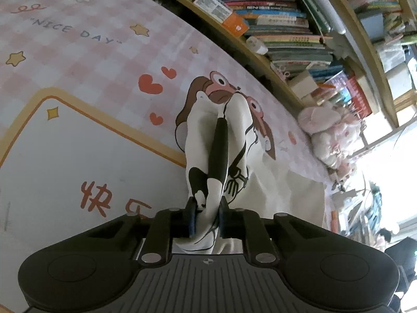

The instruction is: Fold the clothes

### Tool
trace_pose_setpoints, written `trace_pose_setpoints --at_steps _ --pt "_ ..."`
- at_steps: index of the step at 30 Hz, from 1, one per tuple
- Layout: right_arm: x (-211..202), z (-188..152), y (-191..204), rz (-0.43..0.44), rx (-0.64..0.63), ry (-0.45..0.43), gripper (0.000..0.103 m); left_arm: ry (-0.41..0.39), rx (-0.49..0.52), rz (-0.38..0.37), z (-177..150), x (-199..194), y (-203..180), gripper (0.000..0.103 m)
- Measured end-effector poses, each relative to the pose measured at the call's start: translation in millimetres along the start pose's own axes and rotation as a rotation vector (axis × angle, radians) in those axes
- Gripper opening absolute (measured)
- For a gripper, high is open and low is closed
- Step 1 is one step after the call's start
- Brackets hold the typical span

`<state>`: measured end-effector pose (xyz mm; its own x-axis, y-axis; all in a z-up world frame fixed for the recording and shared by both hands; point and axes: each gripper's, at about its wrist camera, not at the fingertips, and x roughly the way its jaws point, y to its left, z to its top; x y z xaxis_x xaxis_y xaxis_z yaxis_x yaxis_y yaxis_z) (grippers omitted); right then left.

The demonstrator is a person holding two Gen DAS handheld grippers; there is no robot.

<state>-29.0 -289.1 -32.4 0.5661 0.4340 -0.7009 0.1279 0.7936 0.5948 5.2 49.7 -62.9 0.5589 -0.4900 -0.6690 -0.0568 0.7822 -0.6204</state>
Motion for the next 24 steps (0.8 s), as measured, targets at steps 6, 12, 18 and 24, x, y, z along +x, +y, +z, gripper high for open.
trace_pose_setpoints --at_steps 6,12,18,24 --pt "-9.3 5.4 -1.7 0.023 0.001 -0.013 0.021 -0.024 0.011 -0.015 -3.5 -6.3 -11.5 0.014" --pt "-17.1 9.6 -3.8 0.041 -0.012 -0.024 0.021 -0.043 0.018 -0.021 -5.9 -10.1 -21.3 0.014" --pt "-21.4 11.5 -4.1 0.048 -0.035 -0.028 0.021 -0.049 0.022 -0.018 -8.7 -9.7 -25.2 0.014" --pt "-21.9 15.2 -3.1 0.048 -0.040 -0.026 0.021 -0.049 0.031 -0.030 -0.2 -7.3 -24.9 0.014"
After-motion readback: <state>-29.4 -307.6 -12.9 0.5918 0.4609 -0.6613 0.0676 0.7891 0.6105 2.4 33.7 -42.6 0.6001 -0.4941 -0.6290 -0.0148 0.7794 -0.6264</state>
